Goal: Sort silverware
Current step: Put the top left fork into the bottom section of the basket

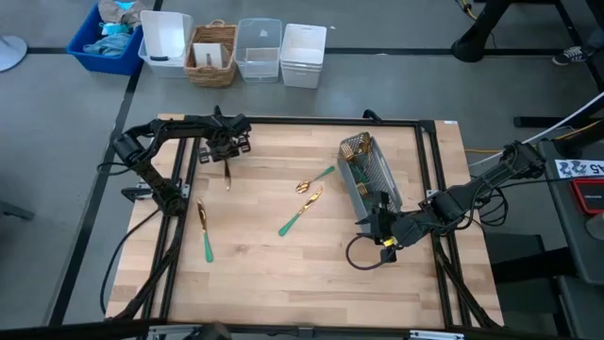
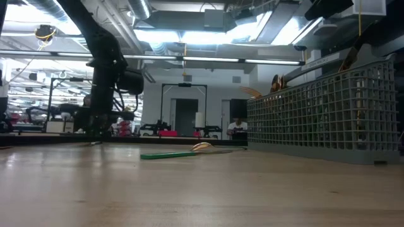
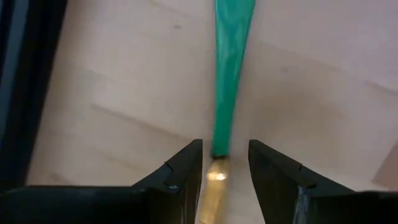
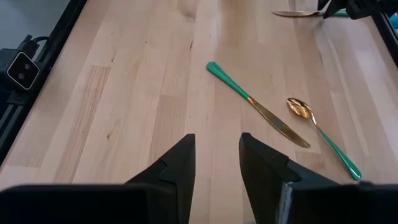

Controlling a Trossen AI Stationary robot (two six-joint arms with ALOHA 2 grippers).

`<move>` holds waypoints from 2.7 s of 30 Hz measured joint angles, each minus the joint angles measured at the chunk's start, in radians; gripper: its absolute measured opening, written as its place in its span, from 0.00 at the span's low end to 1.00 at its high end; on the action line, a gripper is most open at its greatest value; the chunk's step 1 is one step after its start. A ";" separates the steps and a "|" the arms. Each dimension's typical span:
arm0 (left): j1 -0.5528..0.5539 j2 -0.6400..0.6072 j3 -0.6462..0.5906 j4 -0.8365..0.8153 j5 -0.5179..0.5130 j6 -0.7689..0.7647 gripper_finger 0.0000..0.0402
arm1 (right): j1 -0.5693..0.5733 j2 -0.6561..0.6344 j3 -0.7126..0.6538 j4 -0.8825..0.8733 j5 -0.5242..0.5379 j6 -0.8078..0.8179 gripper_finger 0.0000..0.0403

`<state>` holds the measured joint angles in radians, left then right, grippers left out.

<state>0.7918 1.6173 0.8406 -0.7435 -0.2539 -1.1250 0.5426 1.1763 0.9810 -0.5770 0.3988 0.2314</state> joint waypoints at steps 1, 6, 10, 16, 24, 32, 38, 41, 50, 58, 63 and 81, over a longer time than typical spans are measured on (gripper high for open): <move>0.003 0.000 0.000 0.014 0.000 0.003 0.31 | 0.000 0.000 0.000 0.000 0.000 0.000 0.31; 0.001 0.009 0.000 0.026 0.005 0.012 0.31 | 0.000 0.000 0.000 0.000 0.000 0.000 0.31; 0.003 0.042 -0.019 0.048 0.016 0.044 0.31 | 0.000 0.000 0.000 0.000 0.000 0.000 0.31; -0.015 0.045 -0.048 0.075 0.003 0.103 0.27 | 0.000 0.000 0.000 -0.001 0.000 -0.001 0.31; -0.033 0.016 -0.060 0.088 0.026 0.194 0.06 | 0.000 0.000 0.000 0.000 0.000 -0.001 0.31; -0.071 0.014 -0.060 0.079 0.046 0.195 0.06 | 0.000 0.000 0.000 0.000 0.000 -0.001 0.31; -0.098 -0.004 -0.063 0.076 0.081 0.202 0.06 | 0.000 0.000 0.000 0.000 0.000 -0.001 0.31; -0.104 -0.026 -0.064 0.077 0.120 0.222 0.04 | 0.000 0.000 0.000 0.000 0.000 -0.001 0.31; -0.119 -0.062 -0.066 0.076 0.347 0.295 0.03 | 0.000 0.000 0.000 0.000 0.000 -0.001 0.31; -0.200 -0.063 -0.065 0.080 0.372 0.320 0.01 | 0.000 0.000 0.000 0.000 0.000 -0.001 0.31; -0.267 -0.063 -0.064 0.080 0.369 0.336 0.04 | 0.000 0.000 0.000 0.000 0.000 -0.001 0.31; -0.490 -0.063 -0.063 0.082 0.264 0.479 0.27 | 0.000 0.000 0.000 0.000 0.000 -0.001 0.31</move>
<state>0.3022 1.5539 0.7777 -0.6613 0.0098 -0.6460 0.5426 1.1759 0.9810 -0.5771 0.3985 0.2306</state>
